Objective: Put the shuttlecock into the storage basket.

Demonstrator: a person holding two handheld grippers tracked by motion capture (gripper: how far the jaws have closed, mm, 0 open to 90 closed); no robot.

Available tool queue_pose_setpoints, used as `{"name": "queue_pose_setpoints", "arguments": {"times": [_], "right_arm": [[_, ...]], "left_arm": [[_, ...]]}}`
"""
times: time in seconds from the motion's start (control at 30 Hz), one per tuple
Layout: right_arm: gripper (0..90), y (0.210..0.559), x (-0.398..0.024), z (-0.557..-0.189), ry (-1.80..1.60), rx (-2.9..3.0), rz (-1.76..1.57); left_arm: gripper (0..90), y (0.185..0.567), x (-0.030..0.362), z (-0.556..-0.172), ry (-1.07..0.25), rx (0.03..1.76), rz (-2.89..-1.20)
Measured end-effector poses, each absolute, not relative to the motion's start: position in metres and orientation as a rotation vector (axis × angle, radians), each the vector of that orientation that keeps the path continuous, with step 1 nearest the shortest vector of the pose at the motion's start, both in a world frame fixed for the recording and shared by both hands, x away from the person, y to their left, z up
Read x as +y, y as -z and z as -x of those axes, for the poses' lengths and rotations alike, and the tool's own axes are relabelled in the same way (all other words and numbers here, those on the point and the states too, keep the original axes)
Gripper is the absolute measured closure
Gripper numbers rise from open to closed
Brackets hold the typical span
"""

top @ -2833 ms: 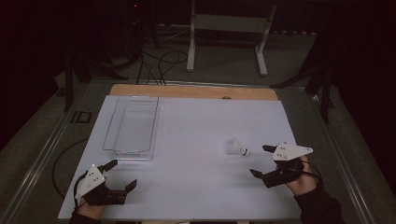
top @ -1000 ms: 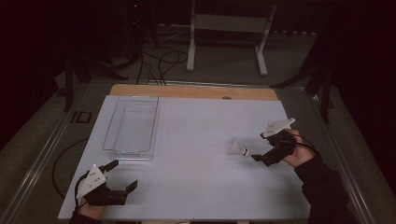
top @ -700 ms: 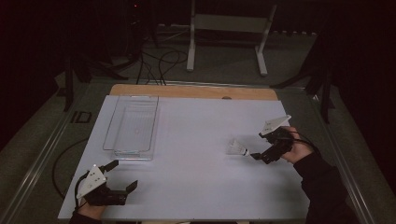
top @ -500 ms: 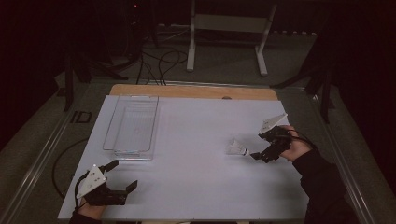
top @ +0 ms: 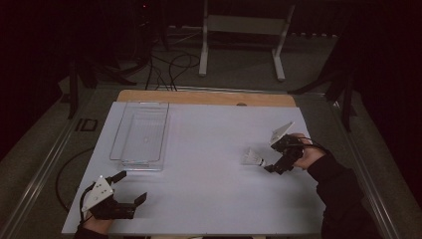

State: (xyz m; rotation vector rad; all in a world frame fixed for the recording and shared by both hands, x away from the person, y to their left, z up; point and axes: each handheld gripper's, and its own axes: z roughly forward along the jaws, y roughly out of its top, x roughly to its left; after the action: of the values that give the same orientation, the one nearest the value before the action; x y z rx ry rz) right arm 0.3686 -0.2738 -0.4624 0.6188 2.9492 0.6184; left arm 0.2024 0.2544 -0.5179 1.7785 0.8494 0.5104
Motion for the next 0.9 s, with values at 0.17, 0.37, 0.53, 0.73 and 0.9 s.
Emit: {"name": "queue_pose_setpoints", "arguments": {"times": [0.17, 0.37, 0.53, 0.73, 0.9], "right_arm": [[8.9, 0.470, -0.269, -0.370, -0.567, 2.966, -0.617], [8.9, 0.475, -0.265, -0.372, -0.560, 2.965, -0.627], [8.9, 0.480, -0.261, -0.374, -0.526, 2.969, -0.615], [12.5, 0.489, -0.257, -0.374, -0.488, 2.982, -0.599], [16.6, 0.492, -0.257, -0.375, -0.458, 2.977, -0.572]], "left_arm": [[0.1, 0.518, 0.254, -0.203, -0.507, 0.849, -1.778], [0.1, 0.518, 0.254, -0.203, -0.506, 0.848, -1.780], [0.1, 0.518, 0.254, -0.203, -0.505, 0.847, -1.782], [0.1, 0.518, 0.254, -0.203, -0.505, 0.847, -1.783], [0.1, 0.519, 0.254, -0.203, -0.504, 0.846, -1.783]]}}
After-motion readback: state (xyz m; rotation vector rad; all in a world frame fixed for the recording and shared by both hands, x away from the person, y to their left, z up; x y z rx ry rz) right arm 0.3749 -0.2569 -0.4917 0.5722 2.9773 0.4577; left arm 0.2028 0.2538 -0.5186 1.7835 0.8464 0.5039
